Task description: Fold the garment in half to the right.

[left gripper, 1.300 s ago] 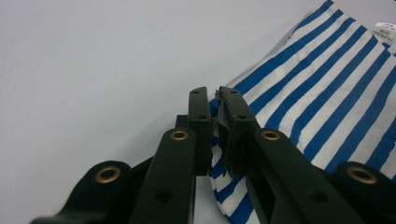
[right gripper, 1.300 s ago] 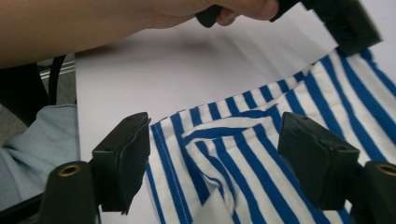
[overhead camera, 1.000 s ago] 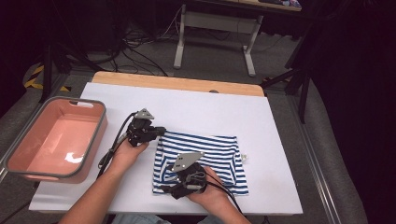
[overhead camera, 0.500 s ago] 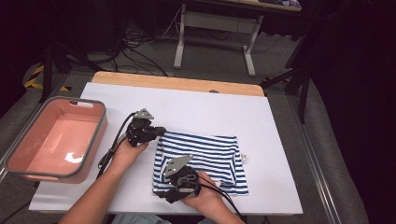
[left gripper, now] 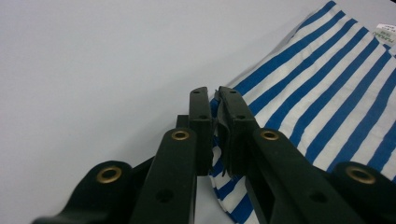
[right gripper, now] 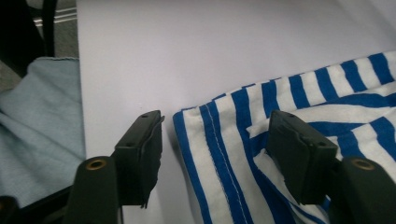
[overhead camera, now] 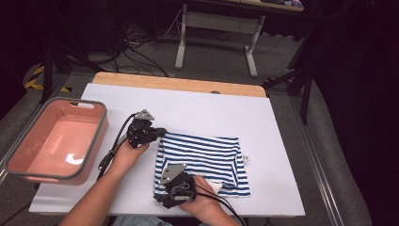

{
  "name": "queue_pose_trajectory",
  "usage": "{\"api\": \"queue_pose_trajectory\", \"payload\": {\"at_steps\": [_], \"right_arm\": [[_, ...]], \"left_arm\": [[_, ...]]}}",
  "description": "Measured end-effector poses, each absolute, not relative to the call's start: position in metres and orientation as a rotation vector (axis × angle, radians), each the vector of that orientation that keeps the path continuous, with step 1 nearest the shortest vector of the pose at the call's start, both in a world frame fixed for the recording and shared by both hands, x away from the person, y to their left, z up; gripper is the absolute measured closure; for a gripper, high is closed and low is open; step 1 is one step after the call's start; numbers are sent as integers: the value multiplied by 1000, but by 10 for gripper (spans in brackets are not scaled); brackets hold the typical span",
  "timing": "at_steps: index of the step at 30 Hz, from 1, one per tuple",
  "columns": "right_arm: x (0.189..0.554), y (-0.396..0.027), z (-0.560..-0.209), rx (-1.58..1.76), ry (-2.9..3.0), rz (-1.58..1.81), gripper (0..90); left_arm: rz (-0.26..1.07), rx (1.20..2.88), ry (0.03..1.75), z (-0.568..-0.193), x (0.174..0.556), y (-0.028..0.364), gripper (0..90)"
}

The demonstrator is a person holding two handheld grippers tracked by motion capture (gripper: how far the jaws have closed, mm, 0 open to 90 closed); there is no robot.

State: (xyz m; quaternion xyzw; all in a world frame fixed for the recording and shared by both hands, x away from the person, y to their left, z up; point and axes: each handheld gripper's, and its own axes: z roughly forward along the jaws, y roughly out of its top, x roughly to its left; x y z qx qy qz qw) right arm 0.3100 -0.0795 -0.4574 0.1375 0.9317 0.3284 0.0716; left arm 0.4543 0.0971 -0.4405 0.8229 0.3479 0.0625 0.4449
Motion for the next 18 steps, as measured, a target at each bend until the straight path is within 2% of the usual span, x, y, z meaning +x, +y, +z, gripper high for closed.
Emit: {"api": "queue_pose_trajectory", "payload": {"at_steps": [3,9,11,14,18], "right_arm": [[309,-78,-458,417,2783,971,423],[311,-79,-457,461,2754,970,558],[311,-79,-457,489,2737,962,635],[312,-80,-456,526,2698,939,805],[315,-82,-455,563,2698,951,852]], "left_arm": [[155,2041,877,-442,455,97,856],[153,2037,886,-443,455,100,861],[154,2037,887,-443,455,100,862],[156,2036,886,-442,455,100,863],[151,2029,883,-441,455,100,864]]}}
